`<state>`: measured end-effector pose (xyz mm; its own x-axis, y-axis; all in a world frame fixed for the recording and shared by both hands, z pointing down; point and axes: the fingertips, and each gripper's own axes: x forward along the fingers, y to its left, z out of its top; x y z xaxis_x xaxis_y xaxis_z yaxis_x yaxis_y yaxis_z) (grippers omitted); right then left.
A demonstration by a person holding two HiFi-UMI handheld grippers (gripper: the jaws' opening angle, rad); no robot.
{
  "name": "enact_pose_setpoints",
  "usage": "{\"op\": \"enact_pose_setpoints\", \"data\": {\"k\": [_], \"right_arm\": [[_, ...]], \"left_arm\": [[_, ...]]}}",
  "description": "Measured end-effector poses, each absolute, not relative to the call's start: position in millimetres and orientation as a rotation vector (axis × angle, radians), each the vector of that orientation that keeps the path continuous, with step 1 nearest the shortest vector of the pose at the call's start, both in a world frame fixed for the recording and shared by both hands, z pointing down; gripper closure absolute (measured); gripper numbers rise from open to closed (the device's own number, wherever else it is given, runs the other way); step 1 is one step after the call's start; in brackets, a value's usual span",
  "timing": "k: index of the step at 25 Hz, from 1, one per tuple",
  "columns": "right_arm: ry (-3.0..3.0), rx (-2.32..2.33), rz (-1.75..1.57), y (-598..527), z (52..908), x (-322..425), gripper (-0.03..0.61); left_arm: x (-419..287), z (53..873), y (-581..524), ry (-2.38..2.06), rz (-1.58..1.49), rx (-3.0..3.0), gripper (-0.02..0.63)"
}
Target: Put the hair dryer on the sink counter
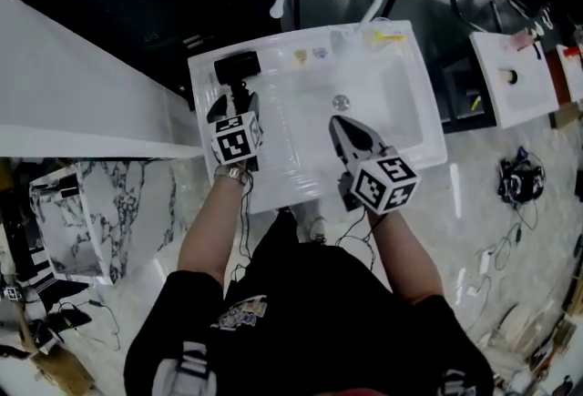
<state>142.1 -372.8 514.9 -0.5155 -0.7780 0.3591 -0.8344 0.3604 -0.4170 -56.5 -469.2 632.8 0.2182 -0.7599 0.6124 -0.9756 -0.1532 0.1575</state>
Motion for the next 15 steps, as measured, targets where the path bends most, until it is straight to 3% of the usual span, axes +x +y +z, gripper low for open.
{"op": "enact_pose_setpoints", "data": {"k": [5, 6, 8, 9, 15], "right_arm": [[-2.583, 1.447, 0.827, -343.2, 493.4, 153.0, 0.58], [-2.598, 1.435, 0.818, -335.2, 489.3, 154.3, 0.58], [-2.628, 1.407, 0.807, -317.0, 481.1, 155.5, 0.58], [-2.647, 1.39, 0.8, -307.5, 477.0, 155.8, 0.58], [-2.771, 1.289, 0.742, -251.3, 447.2, 152.1, 0.58]], "left_arm": [[-36.1, 557.6, -421.5, -1.653, 0.365, 2.126, 0.348], [-33.3, 540.3, -407.8, -1.664, 0.317, 2.161, 0.387], [-30.6, 509.2, -376.4, -1.695, 0.239, 2.214, 0.568], [-30.3, 496.2, -359.7, -1.715, 0.214, 2.232, 0.609], [-31.2, 450.5, -253.1, -1.814, 0.157, 2.253, 0.609]]}}
